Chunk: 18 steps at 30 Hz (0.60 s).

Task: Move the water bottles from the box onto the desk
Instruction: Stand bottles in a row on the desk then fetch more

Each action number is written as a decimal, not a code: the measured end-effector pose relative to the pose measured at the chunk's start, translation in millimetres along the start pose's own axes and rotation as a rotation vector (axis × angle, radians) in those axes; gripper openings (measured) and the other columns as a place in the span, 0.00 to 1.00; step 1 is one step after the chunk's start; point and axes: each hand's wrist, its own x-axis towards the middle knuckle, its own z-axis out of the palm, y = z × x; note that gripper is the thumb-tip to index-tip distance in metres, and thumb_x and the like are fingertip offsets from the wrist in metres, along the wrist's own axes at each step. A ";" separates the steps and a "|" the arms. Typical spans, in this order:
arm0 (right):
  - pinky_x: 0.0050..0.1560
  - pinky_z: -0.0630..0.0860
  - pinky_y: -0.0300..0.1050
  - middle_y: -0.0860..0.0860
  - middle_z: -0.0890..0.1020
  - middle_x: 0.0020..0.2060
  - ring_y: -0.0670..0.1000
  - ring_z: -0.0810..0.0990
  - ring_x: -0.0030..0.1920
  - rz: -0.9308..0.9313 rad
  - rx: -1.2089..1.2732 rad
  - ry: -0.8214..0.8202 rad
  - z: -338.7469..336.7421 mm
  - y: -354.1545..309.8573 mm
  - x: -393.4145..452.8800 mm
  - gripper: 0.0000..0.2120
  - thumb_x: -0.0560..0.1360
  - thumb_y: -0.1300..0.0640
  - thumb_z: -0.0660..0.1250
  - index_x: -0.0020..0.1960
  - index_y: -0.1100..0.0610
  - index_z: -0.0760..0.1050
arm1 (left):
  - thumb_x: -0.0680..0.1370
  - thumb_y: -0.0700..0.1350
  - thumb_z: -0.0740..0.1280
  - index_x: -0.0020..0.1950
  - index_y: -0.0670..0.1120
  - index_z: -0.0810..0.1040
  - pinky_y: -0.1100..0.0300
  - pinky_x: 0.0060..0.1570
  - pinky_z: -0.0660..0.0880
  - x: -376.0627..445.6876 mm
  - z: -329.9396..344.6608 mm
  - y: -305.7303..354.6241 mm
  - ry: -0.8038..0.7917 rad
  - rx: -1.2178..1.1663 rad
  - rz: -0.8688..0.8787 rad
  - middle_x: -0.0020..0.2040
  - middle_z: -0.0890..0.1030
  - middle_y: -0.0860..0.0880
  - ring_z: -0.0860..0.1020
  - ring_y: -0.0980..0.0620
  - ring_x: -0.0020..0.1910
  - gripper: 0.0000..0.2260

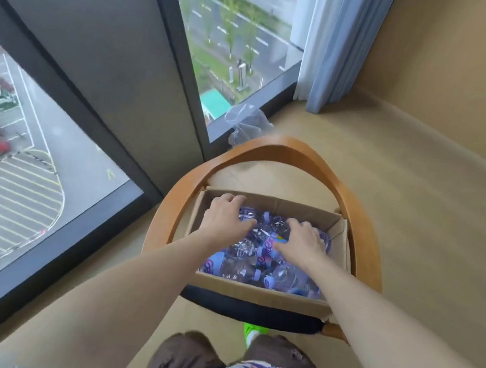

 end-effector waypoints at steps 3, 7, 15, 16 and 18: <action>0.64 0.72 0.56 0.56 0.71 0.68 0.60 0.69 0.69 0.001 -0.029 -0.113 15.4 0.6 17.7 0.31 0.75 0.46 0.70 0.75 0.50 0.65 | 0.79 0.59 0.68 0.79 0.48 0.67 0.45 0.72 0.67 19.1 16.5 -9.6 -0.073 0.003 -0.013 0.76 0.69 0.45 0.65 0.43 0.75 0.32; 0.63 0.72 0.57 0.56 0.71 0.67 0.60 0.69 0.68 0.014 -0.096 -0.253 40.8 9.7 30.1 0.29 0.75 0.55 0.68 0.75 0.52 0.65 | 0.78 0.58 0.69 0.79 0.48 0.67 0.45 0.71 0.69 39.9 42.5 -28.2 -0.199 0.070 0.005 0.75 0.70 0.45 0.65 0.42 0.75 0.32; 0.73 0.57 0.66 0.56 0.60 0.67 0.60 0.62 0.70 -0.009 -0.229 -0.257 100.6 27.5 28.2 0.27 0.72 0.57 0.70 0.70 0.46 0.70 | 0.74 0.54 0.73 0.76 0.52 0.71 0.46 0.68 0.71 42.8 106.4 -61.0 -0.449 0.187 0.055 0.73 0.70 0.44 0.67 0.40 0.71 0.31; 0.74 0.56 0.68 0.56 0.59 0.68 0.61 0.62 0.71 -0.032 -0.247 -0.252 103.0 30.2 31.3 0.27 0.72 0.57 0.70 0.69 0.45 0.71 | 0.74 0.54 0.73 0.76 0.53 0.71 0.45 0.67 0.71 41.2 113.6 -64.8 -0.471 0.227 0.065 0.72 0.70 0.44 0.68 0.39 0.70 0.31; 0.73 0.56 0.69 0.55 0.62 0.65 0.60 0.63 0.69 -0.085 -0.284 -0.239 105.4 37.1 37.4 0.23 0.72 0.57 0.70 0.65 0.44 0.75 | 0.74 0.55 0.71 0.75 0.57 0.71 0.44 0.65 0.71 38.6 125.0 -71.0 -0.508 0.357 0.105 0.69 0.70 0.45 0.67 0.40 0.69 0.29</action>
